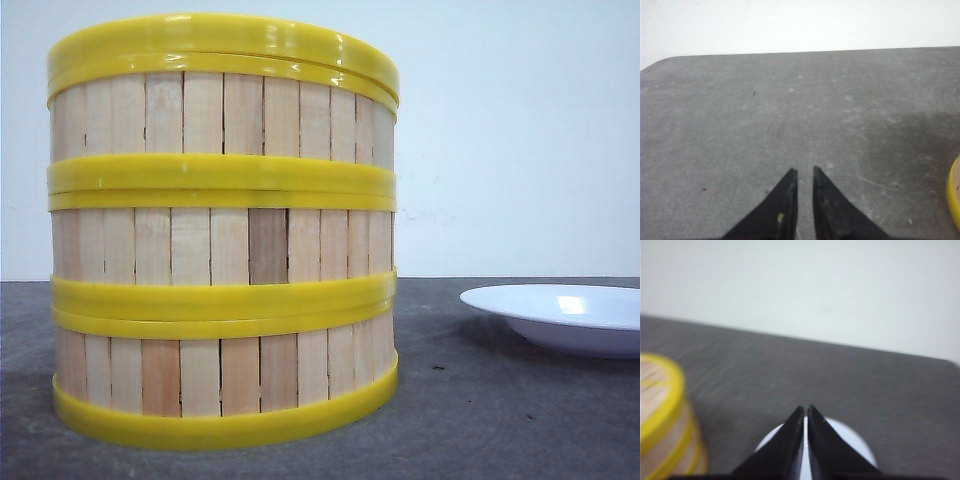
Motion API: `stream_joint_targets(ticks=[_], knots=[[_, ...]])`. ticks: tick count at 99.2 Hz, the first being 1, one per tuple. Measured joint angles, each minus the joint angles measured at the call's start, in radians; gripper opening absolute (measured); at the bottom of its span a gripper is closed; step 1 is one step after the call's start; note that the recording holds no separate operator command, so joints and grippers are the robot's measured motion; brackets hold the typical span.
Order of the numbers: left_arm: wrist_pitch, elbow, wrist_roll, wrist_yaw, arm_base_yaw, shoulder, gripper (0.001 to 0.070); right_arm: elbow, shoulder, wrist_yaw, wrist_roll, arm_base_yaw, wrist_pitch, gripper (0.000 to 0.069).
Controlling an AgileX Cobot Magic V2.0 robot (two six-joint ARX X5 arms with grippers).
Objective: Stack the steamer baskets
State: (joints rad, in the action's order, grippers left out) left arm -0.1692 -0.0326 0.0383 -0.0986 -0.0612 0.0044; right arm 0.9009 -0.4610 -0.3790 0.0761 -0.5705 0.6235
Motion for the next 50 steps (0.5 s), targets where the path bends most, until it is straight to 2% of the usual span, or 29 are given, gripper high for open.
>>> stream_joint_targets(ticks=[17,31,39,50], knots=[[0.000,0.000,0.000,0.000,0.000,0.000,0.0029,-0.142,0.002,0.155,-0.052,0.287,-0.128,0.0008],[0.000,0.000,0.000,0.000,0.000,0.000,0.0029,-0.314,0.041,0.328,-0.052,0.492,-0.274,0.0008],[0.000,0.000,0.000,0.000,0.000,0.000,0.0029,-0.415,0.089,0.404,-0.047,0.569,-0.346,0.0008],[0.000,0.000,0.000,0.000,0.000,0.000,0.0029,-0.544,0.176,0.436,-0.043,0.632,-0.426,0.0008]])
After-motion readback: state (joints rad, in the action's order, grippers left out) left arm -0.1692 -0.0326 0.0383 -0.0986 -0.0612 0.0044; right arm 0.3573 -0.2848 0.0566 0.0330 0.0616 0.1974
